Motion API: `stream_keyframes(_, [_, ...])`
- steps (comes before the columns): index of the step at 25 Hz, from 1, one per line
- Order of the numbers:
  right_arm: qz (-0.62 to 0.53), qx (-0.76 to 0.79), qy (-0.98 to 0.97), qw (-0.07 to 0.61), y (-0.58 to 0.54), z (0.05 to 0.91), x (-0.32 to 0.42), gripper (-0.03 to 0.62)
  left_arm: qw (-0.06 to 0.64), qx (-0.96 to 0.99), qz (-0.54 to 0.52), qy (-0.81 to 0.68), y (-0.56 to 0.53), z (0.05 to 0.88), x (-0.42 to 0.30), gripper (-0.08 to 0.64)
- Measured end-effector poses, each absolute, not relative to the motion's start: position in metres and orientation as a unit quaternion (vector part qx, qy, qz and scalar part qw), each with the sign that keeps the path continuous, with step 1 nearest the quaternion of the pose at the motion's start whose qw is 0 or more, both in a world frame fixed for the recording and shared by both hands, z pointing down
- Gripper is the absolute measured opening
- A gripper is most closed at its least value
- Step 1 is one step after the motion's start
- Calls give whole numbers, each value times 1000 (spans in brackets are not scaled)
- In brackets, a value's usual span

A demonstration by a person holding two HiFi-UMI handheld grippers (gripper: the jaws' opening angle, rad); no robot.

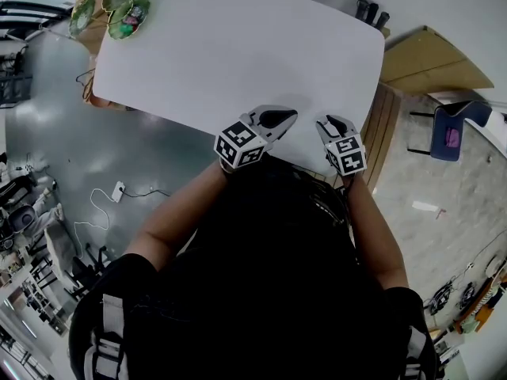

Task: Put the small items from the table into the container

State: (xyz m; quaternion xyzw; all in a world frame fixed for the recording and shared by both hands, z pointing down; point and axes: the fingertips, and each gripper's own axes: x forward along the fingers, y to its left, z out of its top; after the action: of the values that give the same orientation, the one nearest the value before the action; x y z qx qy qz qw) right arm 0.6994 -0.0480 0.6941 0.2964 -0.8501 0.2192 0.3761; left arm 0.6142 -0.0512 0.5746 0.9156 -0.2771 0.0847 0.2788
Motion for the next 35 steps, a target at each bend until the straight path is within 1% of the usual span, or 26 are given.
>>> stream_keyframes(9, [210, 341, -863, 307, -57, 617, 737, 143, 257, 926, 69, -268, -45, 547, 628, 5])
stream_keyframes(17, [175, 355, -886, 242, -49, 530, 760, 143, 188, 949, 67, -245, -37, 504, 655, 5])
stream_keyframes(28, [195, 369, -883, 214, -34, 521, 785, 143, 182, 954, 77, -228, -23, 498, 688, 5])
stream_keyframes(35, [198, 330, -897, 217, -36, 526, 759, 143, 184, 942, 79, -269, -16, 495, 662, 5])
